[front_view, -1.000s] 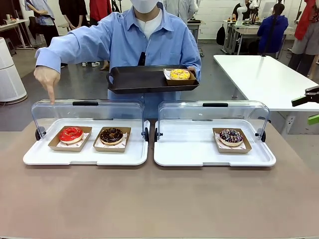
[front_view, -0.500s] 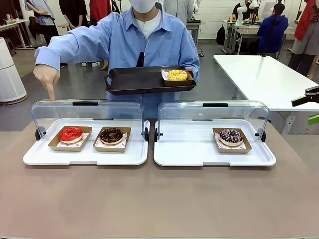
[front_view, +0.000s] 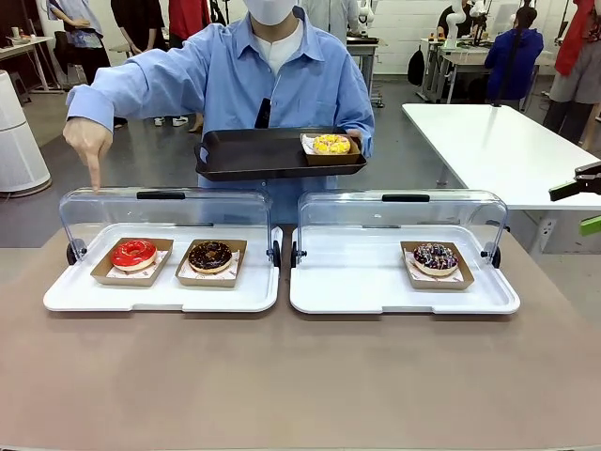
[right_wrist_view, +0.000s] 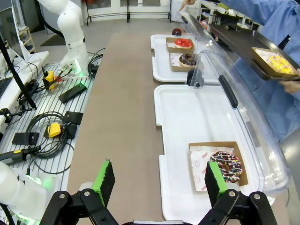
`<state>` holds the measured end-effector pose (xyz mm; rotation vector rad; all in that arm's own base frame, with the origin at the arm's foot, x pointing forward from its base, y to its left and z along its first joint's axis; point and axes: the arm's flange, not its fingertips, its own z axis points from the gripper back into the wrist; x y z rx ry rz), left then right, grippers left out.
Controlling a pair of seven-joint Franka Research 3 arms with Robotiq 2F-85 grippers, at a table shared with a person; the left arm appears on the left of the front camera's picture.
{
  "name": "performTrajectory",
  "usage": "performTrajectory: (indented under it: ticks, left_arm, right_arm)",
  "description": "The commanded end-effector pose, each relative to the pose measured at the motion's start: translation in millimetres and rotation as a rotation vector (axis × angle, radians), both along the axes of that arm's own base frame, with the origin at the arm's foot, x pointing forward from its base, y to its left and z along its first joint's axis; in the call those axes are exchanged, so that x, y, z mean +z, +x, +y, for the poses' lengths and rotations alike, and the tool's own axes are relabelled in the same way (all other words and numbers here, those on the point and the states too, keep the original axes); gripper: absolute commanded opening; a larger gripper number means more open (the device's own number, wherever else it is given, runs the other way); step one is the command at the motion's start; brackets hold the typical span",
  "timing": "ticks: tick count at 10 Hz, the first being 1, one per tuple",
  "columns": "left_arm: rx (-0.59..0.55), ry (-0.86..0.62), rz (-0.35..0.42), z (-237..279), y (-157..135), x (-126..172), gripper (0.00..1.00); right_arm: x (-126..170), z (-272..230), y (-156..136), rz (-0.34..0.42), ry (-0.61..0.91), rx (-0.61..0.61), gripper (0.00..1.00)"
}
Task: Provide the desired donut to the person.
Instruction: Pick up and lift the Paper togo box containing the Donut pointed at by the person.
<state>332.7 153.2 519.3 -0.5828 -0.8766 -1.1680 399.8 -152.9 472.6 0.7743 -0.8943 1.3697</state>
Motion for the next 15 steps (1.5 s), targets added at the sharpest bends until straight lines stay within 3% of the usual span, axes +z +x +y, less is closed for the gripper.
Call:
performTrajectory:
  ticks: [1,6,7,8,11,13,15]
  left_arm:
    - [-0.002,-0.008,-0.005,0.3,-1.3,0.3,1.0]
    - [0.0,0.0,0.0,0.0,0.0,0.0,1.0]
    - [-0.005,0.074,0.012,-7.9,5.2,3.5,1.0]
    - [-0.085,0.146,0.034,-17.4,13.9,4.6,1.0]
    - [-0.097,0.381,0.104,-60.5,38.5,-2.2,1.0]
    - [-0.124,0.622,0.149,-93.0,57.7,-29.1,1.0]
    - [-0.112,0.716,0.176,-115.2,79.7,-64.6,1.0]
  right_arm:
    - [0.3,-0.3,-1.2,-0.001,-0.004,0.008,1.0]
    - [0.3,-0.3,-1.2,-0.001,-0.004,0.008,1.0]
    - [0.3,-0.3,-1.2,-0.001,-0.004,0.008,1.0]
    - [0.3,-0.3,-1.2,-0.001,-0.004,0.008,1.0]
    - [0.3,-0.3,-1.2,-0.001,-0.004,0.008,1.0]
    - [0.3,-0.3,-1.2,-0.001,-0.004,0.008,1.0]
    - [0.3,-0.3,-1.2,-0.001,-0.004,0.008,1.0]
